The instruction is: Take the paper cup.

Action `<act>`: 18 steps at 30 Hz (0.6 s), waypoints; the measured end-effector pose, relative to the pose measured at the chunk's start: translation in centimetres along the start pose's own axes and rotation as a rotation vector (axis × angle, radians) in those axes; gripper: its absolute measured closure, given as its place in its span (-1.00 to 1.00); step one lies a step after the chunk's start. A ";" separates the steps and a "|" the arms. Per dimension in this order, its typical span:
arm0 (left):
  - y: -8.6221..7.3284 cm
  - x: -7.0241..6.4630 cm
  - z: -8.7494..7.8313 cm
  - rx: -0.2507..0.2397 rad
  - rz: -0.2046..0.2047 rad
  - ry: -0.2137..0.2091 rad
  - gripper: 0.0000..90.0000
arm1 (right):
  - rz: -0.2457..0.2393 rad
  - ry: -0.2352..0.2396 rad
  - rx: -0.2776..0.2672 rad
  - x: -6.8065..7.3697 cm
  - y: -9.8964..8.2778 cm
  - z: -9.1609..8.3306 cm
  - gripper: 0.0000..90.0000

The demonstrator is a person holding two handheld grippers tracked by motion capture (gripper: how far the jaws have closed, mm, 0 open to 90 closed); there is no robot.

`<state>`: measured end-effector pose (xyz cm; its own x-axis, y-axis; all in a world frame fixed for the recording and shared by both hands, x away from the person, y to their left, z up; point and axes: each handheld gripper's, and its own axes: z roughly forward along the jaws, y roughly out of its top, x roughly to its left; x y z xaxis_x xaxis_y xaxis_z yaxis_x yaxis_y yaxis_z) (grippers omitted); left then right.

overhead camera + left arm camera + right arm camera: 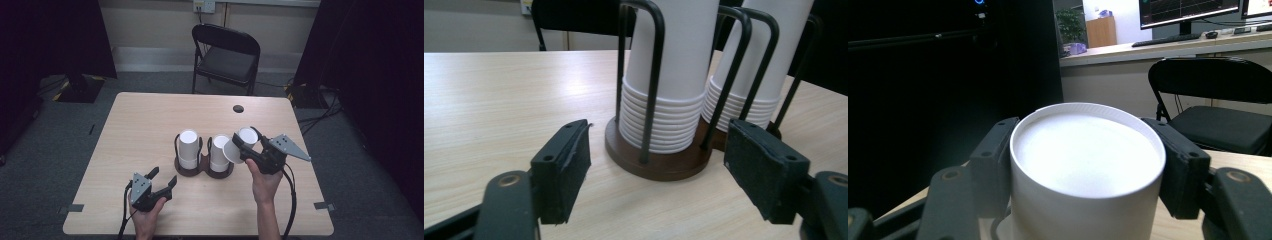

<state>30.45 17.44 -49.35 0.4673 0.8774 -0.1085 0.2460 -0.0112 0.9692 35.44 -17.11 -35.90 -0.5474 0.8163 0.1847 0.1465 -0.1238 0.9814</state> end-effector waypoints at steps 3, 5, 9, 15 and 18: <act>0.1 -0.1 0.0 -0.001 -0.007 -0.020 -0.49 | 0.009 0.005 0.009 0.2 -0.5 -0.3 -0.23; 0.1 -0.2 0.0 0.006 -0.024 -0.044 -0.49 | 0.025 0.012 0.009 0.3 -0.9 -0.6 -0.23; 0.3 -0.8 0.3 0.012 -0.034 -0.076 -0.45 | 0.052 0.026 0.003 0.7 -1.4 -1.0 -0.23; 1.2 -1.7 0.8 -0.016 -0.024 -0.109 -0.43 | 0.087 0.054 0.004 1.3 -2.0 -1.3 -0.23; 1.6 -2.1 1.1 -0.023 -0.025 -0.142 -0.42 | 0.115 0.071 0.000 1.5 -2.4 -1.5 -0.23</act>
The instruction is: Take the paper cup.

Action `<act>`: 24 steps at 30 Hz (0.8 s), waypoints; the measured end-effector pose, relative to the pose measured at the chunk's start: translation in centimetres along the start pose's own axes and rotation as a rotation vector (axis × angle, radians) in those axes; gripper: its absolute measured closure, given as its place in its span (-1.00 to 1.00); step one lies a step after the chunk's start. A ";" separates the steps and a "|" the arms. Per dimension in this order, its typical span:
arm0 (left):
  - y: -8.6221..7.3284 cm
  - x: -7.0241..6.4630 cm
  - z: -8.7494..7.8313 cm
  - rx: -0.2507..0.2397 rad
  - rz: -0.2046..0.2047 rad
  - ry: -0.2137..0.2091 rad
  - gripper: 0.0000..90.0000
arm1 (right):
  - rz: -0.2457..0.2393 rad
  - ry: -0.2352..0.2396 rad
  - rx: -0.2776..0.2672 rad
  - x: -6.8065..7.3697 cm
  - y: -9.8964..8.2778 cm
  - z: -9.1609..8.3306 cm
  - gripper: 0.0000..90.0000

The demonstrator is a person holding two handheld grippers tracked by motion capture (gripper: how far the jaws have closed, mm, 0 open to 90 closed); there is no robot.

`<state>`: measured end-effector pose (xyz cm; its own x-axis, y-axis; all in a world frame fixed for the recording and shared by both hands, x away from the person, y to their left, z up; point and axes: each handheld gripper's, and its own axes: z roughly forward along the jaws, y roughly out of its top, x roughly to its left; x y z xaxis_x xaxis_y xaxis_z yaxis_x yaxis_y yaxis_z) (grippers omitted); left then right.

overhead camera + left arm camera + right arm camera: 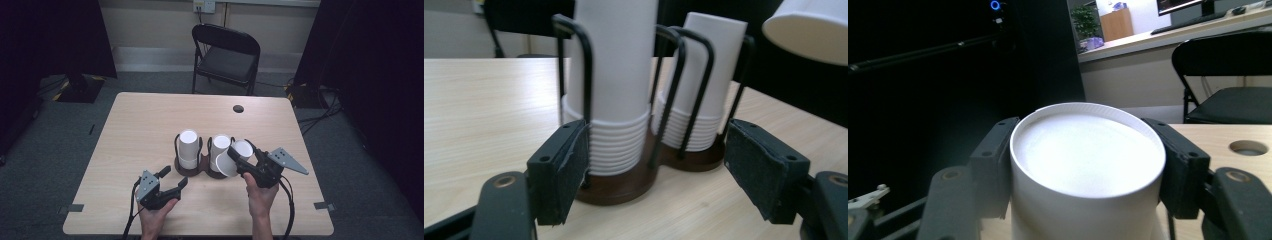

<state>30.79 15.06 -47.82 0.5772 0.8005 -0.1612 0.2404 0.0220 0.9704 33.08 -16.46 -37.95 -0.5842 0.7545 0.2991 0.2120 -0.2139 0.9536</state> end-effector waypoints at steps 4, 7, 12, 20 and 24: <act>0.4 -0.6 0.3 -0.024 0.009 -0.028 -0.40 | 0.034 0.020 -0.001 0.1 -0.7 -0.3 -0.23; 0.7 -1.0 0.6 -0.032 0.012 -0.048 -0.40 | 0.064 0.038 -0.009 0.1 -1.0 -0.5 -0.23; 1.3 -1.8 1.0 -0.077 0.010 -0.092 -0.42 | 0.105 0.058 -0.017 0.2 -1.3 -0.6 -0.23; 1.5 -2.6 1.5 -0.114 0.027 -0.139 -0.36 | 0.205 0.099 -0.025 0.5 -2.2 -0.6 -0.23; 1.4 -2.8 1.8 -0.135 0.047 -0.163 -0.24 | 0.252 0.132 -0.024 0.4 -2.4 -0.6 -0.22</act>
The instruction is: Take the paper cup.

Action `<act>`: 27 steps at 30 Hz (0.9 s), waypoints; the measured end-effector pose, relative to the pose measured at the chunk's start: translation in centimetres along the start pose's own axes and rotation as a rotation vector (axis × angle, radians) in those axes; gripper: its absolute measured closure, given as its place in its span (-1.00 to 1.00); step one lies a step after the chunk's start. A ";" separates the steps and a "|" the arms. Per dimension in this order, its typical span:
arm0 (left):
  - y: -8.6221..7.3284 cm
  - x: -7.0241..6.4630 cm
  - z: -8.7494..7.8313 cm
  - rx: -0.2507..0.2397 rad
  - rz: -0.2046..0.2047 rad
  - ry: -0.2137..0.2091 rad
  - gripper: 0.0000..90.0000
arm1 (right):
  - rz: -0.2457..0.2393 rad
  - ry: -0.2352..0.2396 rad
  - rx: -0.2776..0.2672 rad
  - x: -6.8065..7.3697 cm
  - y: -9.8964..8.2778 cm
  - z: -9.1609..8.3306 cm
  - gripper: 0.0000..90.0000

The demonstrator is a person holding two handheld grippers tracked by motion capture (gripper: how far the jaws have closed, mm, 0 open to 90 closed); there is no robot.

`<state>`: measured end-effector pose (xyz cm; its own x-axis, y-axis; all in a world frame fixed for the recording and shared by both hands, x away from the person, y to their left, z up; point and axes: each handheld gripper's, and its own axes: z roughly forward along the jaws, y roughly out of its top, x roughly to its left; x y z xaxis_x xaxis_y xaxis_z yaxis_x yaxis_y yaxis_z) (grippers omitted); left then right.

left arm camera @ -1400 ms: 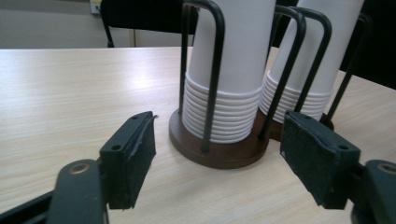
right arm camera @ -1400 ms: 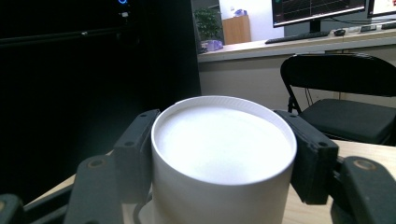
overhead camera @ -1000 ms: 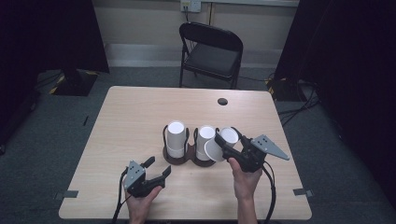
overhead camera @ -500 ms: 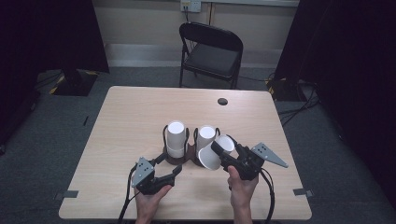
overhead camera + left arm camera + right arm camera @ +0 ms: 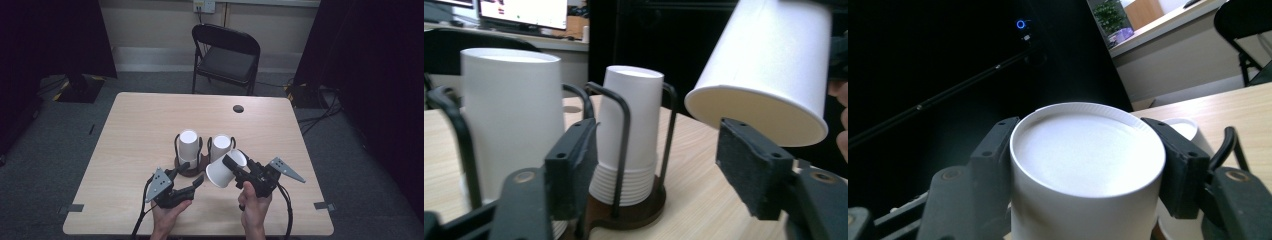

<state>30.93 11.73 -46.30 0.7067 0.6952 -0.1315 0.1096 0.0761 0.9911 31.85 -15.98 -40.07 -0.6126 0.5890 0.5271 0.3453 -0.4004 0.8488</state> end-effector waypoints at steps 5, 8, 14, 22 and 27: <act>-0.1 -0.3 0.5 -0.012 0.017 -0.028 -0.16 | 0.056 0.036 0.004 -0.1 -0.3 0.0 -0.22; -0.2 -0.5 0.8 -0.016 0.013 -0.053 -0.05 | 0.080 0.054 0.010 0.1 -0.4 0.1 -0.22; -0.1 -1.2 1.1 -0.060 0.024 -0.070 0.26 | 0.147 0.063 0.042 0.3 -0.8 0.5 -0.22; 0.5 -1.9 1.5 -0.088 0.084 -0.056 0.48 | 0.208 0.085 0.081 0.5 -1.2 1.1 -0.22; 0.3 -2.4 1.7 -0.110 0.081 -0.031 0.56 | 0.241 0.095 0.113 0.6 -1.5 1.5 -0.22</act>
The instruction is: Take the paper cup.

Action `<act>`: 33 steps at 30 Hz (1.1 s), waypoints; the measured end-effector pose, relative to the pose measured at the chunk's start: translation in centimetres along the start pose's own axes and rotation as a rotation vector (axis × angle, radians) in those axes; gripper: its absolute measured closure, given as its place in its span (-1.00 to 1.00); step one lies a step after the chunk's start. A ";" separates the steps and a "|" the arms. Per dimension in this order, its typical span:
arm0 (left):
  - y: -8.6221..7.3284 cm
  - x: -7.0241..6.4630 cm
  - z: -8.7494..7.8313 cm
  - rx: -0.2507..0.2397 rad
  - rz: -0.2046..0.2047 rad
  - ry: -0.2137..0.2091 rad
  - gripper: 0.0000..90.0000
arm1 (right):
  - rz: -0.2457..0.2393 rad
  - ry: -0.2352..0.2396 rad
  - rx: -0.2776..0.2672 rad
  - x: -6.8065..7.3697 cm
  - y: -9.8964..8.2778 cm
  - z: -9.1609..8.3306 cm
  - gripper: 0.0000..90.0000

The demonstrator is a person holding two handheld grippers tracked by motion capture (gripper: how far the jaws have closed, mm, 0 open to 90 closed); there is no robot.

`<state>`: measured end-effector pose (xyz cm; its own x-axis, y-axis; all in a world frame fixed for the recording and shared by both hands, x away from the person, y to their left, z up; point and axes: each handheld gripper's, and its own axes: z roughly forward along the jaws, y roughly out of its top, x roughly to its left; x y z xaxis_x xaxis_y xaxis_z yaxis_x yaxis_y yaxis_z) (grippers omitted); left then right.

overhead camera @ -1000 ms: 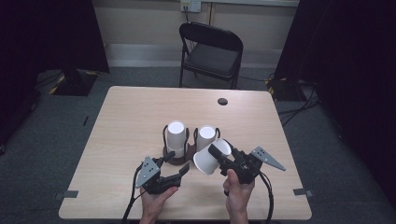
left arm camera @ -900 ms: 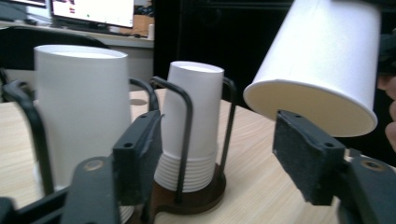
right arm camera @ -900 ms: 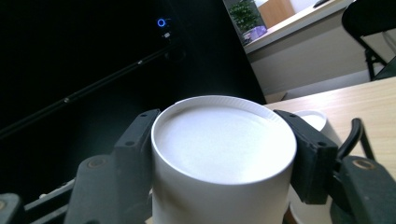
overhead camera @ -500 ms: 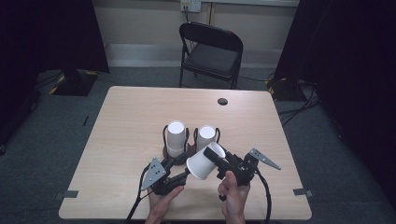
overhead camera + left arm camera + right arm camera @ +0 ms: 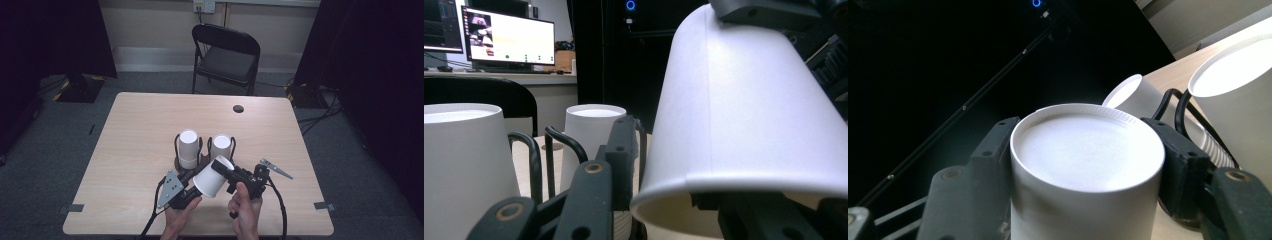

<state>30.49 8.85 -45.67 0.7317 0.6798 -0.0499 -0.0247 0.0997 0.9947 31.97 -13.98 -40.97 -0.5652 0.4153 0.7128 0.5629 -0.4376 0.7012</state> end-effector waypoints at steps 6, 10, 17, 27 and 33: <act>0.0 0.2 -0.3 -0.019 -0.016 -0.010 0.75 | -0.015 -0.003 0.014 0.0 -0.1 0.2 -0.25; 0.0 0.2 -0.3 -0.012 -0.029 -0.037 0.88 | -0.047 -0.022 0.015 0.0 -0.1 0.4 -0.31; 0.1 0.5 -0.6 0.023 -0.025 -0.065 0.92 | -0.109 -0.065 0.007 0.2 -0.1 0.3 -0.37; 0.3 1.0 -0.9 0.091 -0.007 -0.093 0.91 | -0.225 -0.091 -0.008 0.6 0.0 0.2 -0.47; 0.7 1.3 -1.2 0.107 -0.019 -0.100 0.91 | -0.273 -0.093 -0.013 0.8 0.1 -0.2 -0.52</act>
<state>30.61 10.65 -45.12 0.7959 0.6019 -0.0650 0.0584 0.0305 0.9978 31.48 -13.86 -40.34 -0.6367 0.5899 0.4966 0.3893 -0.3099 0.8674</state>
